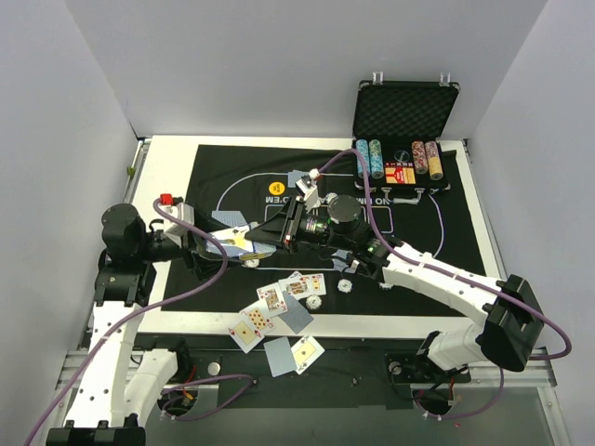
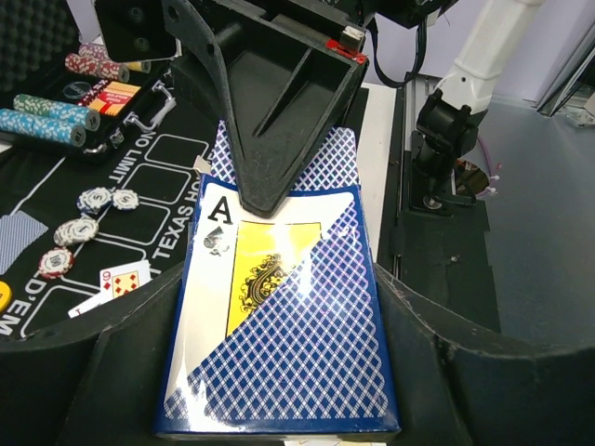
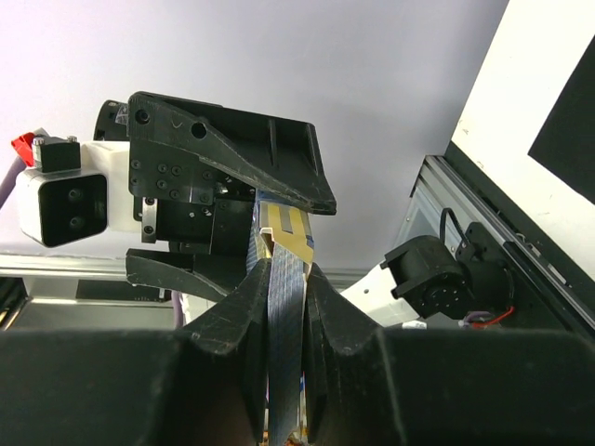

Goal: Distribute texas hold em gaming equipment

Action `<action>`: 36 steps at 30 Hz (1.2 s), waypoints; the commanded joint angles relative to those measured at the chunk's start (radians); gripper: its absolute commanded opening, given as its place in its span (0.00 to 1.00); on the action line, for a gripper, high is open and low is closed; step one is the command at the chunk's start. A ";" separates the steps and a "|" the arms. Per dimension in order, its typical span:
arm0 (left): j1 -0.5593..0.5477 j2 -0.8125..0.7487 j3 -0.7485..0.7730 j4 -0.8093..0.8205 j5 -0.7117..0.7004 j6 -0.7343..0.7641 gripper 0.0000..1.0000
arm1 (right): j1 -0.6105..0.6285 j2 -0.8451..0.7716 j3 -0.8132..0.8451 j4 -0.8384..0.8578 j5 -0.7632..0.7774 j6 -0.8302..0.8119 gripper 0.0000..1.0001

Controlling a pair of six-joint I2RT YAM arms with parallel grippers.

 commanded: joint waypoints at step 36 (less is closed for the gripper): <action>-0.057 0.194 0.297 -1.093 -0.117 1.014 0.27 | -0.002 -0.029 0.067 -0.149 -0.092 -0.139 0.02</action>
